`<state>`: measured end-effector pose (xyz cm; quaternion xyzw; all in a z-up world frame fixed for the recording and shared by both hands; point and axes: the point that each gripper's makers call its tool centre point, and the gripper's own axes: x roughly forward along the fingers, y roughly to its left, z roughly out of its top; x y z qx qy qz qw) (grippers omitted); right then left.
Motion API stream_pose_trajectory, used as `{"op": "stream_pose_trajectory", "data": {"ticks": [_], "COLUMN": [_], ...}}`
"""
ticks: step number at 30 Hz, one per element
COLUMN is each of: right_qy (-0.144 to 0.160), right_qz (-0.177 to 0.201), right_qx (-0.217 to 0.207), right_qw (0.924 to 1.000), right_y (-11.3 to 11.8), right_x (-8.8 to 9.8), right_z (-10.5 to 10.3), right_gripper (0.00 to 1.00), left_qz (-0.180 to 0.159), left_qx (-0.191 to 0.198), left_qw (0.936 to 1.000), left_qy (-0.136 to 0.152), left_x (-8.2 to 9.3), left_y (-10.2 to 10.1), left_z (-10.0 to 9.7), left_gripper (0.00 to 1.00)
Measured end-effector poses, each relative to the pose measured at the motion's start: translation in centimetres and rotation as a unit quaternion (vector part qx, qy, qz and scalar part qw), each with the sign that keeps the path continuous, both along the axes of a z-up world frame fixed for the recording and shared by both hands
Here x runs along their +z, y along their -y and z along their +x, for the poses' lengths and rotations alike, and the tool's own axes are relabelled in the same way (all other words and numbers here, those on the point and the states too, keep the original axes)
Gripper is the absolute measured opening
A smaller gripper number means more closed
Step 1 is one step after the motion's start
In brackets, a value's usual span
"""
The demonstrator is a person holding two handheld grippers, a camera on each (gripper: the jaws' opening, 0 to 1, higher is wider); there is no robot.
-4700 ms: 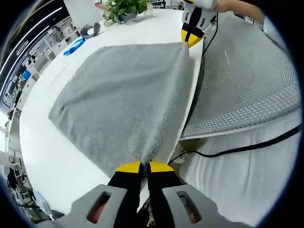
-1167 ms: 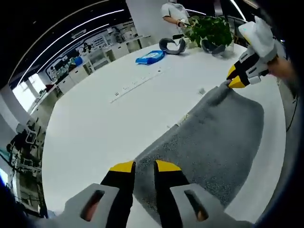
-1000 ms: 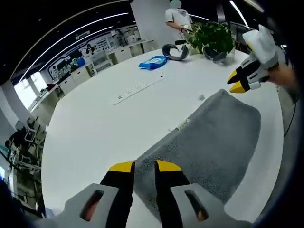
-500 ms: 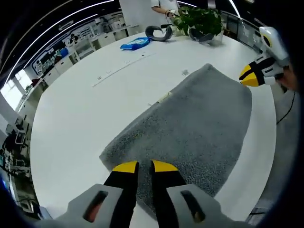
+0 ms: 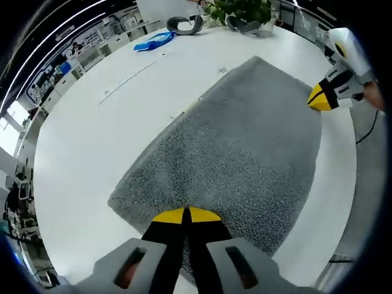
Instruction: Fold the towel on the table until its edges align and the towel forms a compact rectangular stack.
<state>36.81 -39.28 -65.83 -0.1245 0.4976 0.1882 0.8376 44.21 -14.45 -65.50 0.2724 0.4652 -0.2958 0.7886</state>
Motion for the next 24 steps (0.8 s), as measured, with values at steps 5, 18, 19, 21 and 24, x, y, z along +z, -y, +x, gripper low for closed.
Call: {"op": "stream_pose_trajectory", "data": {"ticks": [5, 18, 19, 21, 24], "right_qy": [-0.004, -0.056, -0.060, -0.068, -0.082], "right_qz": [-0.003, -0.062, -0.057, -0.048, -0.043], "right_qx": [-0.014, 0.036, 0.034, 0.033, 0.041], "right_qw": [0.9999, 0.9959, 0.9960, 0.9960, 0.9949], "right_y": [0.2, 0.4, 0.5, 0.5, 0.5], "right_x": [-0.1, -0.3, -0.3, -0.3, -0.3], "right_z": [0.0, 0.7, 0.8, 0.8, 0.8], "right_gripper": [0.00, 0.00, 0.00, 0.00, 0.00], "left_qz": [0.009, 0.027, 0.028, 0.032, 0.037], "left_qx": [0.001, -0.018, -0.018, -0.024, -0.026], "left_qw": [0.9998, 0.9985, 0.9985, 0.9986, 0.9985], "left_qy": [-0.017, -0.044, -0.043, -0.036, -0.031], "left_x": [-0.1, -0.2, -0.2, -0.2, -0.2], "left_y": [0.1, 0.1, 0.1, 0.1, 0.1], "left_z": [-0.1, -1.1, -1.3, -1.5, -1.8], "left_gripper": [0.01, 0.01, 0.01, 0.01, 0.01]}}
